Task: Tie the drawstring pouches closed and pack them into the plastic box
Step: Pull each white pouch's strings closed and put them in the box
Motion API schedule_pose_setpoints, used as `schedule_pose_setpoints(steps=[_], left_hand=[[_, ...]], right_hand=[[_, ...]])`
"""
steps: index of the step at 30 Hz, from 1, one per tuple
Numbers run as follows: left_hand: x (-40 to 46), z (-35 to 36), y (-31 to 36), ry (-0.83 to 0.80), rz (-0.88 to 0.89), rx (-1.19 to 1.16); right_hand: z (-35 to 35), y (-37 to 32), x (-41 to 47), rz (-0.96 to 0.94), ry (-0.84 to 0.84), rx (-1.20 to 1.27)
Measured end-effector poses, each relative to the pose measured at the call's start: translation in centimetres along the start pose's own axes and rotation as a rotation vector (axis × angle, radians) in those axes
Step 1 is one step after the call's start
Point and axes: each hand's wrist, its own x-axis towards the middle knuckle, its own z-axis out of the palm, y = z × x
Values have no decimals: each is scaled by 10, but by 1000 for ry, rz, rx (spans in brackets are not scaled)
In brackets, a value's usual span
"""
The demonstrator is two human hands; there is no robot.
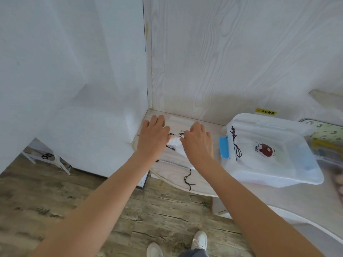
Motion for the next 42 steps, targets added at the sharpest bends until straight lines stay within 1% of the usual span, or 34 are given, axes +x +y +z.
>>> schedule_pose_setpoints(steps=[1,3,4,6,8,9,10,12,14,15,17,19,21,23,25,28,33,37,39,42], left_hand=[[0,-4,3,-52,-18,-16],[-2,-5,8,-261,-146,-163],[-3,-4,9,-356,-235,-324],[-3,-4,11,-475,-491,-813],[-2,-2,10,-487,-786,-1276],[-3,-3,9,-482,-897,-1432],[-4,-3,9,-482,-971,-1561],[-8,-5,9,-487,-1037,-1802],[-11,-5,9,-496,-1043,-2015],[-13,-7,9,-496,-1049,-2099],[-14,-9,11,-488,-1082,-2242],[-15,-11,13,-470,-1120,-2305],[-14,-11,14,-449,-1120,-2320],[-12,-11,13,-429,-1094,-2347],[-11,-11,13,-397,-1080,-2390],[-10,-9,15,-335,-1016,-2452],[-8,-7,17,-309,-904,-2581],[-8,-5,17,-303,-866,-2602],[-8,-3,18,-298,-866,-2607],[-7,-1,17,-240,-861,-2589]], right_hand=[[-1,-2,-1,59,-55,56],[-3,-6,-3,184,-144,171],[-3,-6,-3,230,-182,231],[-1,-4,-3,313,-258,365],[0,0,-7,408,-310,585],[0,1,-9,441,-325,731],[-1,2,-13,476,-344,895],[-4,3,-19,594,-381,1273],[-6,5,-24,723,-435,1658],[-7,5,-25,760,-450,1785],[-9,5,-28,759,-456,1864],[-10,4,-31,698,-442,1895],[-8,2,-32,659,-410,1951],[-6,2,-34,663,-375,2016],[-3,1,-35,661,-379,2041],[-5,-3,-34,620,-441,1976],[-8,-2,-29,546,-489,1779],[-6,4,-24,500,-533,1785],[-8,7,-22,468,-574,1740],[-10,9,-21,426,-597,1683]])
